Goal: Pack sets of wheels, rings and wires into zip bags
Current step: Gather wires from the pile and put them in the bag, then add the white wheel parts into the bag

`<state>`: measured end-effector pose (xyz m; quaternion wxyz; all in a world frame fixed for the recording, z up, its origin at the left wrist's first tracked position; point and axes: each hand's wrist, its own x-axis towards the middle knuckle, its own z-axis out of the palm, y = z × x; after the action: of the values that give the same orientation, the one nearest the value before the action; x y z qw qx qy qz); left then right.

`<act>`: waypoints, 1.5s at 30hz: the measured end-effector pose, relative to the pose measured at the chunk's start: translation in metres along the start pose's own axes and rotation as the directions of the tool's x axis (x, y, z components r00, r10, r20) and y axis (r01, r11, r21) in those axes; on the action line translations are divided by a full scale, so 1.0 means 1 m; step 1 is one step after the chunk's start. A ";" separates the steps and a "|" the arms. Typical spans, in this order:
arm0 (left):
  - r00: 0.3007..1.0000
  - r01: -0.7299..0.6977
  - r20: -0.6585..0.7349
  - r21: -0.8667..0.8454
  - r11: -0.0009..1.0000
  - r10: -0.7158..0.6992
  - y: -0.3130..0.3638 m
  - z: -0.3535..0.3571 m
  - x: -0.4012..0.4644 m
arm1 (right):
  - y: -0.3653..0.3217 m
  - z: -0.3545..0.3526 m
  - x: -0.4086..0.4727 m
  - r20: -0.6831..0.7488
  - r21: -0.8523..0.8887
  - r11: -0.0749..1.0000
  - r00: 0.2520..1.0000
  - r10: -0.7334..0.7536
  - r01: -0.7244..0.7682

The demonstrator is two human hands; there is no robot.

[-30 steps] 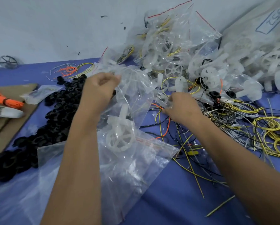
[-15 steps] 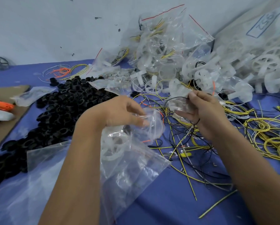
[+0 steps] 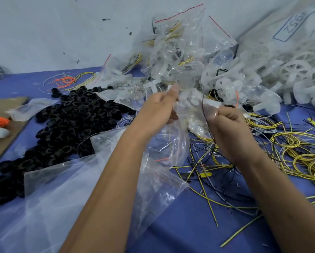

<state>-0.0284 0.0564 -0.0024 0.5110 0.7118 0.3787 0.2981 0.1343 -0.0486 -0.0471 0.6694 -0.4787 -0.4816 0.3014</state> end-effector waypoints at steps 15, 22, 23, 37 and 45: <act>0.999 -0.041 -0.025 -0.241 0.970 0.036 -0.011 0.009 0.001 | 0.005 -0.008 0.008 -0.069 0.274 0.950 0.982 0.174 -0.150; 0.991 -0.086 0.116 0.113 0.990 0.073 -0.010 0.010 -0.004 | 0.008 -0.010 0.004 -0.154 0.047 0.992 0.980 0.125 -0.119; 0.989 -0.113 0.122 0.221 0.969 0.088 -0.011 0.009 -0.003 | 0.008 -0.011 0.005 -0.248 0.014 0.993 0.961 0.118 -0.118; 0.947 -0.275 0.303 0.594 0.756 0.106 -0.012 -0.002 -0.006 | 0.000 -0.023 0.006 -0.320 -0.727 0.679 0.821 -0.472 0.107; 0.976 -0.216 0.154 0.533 0.818 0.157 -0.013 -0.022 -0.003 | 0.011 -0.019 0.007 -0.566 -0.457 0.888 0.788 -0.244 -0.053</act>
<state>-0.0512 0.0677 -0.0084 0.2737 0.8758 0.3496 0.1892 0.1555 -0.0448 -0.0564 0.6736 -0.6655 -0.3208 -0.0236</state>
